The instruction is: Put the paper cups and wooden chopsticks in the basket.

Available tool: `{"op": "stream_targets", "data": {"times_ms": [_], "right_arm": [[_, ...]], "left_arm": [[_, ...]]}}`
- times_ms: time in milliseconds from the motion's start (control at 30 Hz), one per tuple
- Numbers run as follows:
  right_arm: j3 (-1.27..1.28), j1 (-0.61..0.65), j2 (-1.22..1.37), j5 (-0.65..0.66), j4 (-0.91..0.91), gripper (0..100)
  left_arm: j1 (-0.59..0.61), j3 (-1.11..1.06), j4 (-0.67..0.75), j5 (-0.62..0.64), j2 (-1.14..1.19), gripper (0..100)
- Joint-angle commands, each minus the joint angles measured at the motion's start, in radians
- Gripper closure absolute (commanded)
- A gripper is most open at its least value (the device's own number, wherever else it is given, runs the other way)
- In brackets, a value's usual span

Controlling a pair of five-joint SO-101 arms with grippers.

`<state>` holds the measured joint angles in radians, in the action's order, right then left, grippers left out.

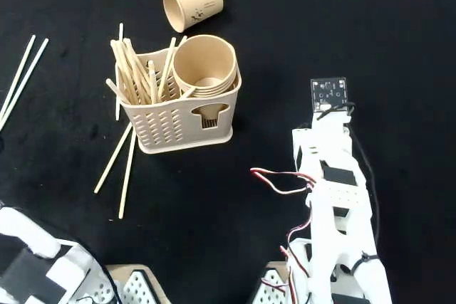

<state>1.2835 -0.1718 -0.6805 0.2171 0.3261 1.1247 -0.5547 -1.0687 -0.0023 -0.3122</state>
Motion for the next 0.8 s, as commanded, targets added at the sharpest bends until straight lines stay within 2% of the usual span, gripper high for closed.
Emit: {"op": "stream_targets", "data": {"times_ms": [0, 133, 367, 567, 767], "right_arm": [[-0.004, 0.009, -0.030, 0.008, -0.018, 98.5], [-0.004, 0.009, -0.030, 0.008, -0.018, 98.5], [-0.004, 0.009, -0.030, 0.008, -0.018, 98.5], [-0.004, 0.009, -0.030, 0.008, -0.017, 98.5], [-0.004, 0.009, -0.030, 0.008, -0.015, 98.5]], "left_arm": [[0.067, -0.051, -0.015, -0.020, -0.040, 79], [0.088, -0.176, 0.152, -0.020, -0.040, 78], [0.102, -0.406, 0.474, 0.044, -0.038, 84], [0.108, -0.440, 0.491, 0.044, -0.031, 84], [0.110, -0.420, 0.494, 0.023, 0.092, 84]]}}
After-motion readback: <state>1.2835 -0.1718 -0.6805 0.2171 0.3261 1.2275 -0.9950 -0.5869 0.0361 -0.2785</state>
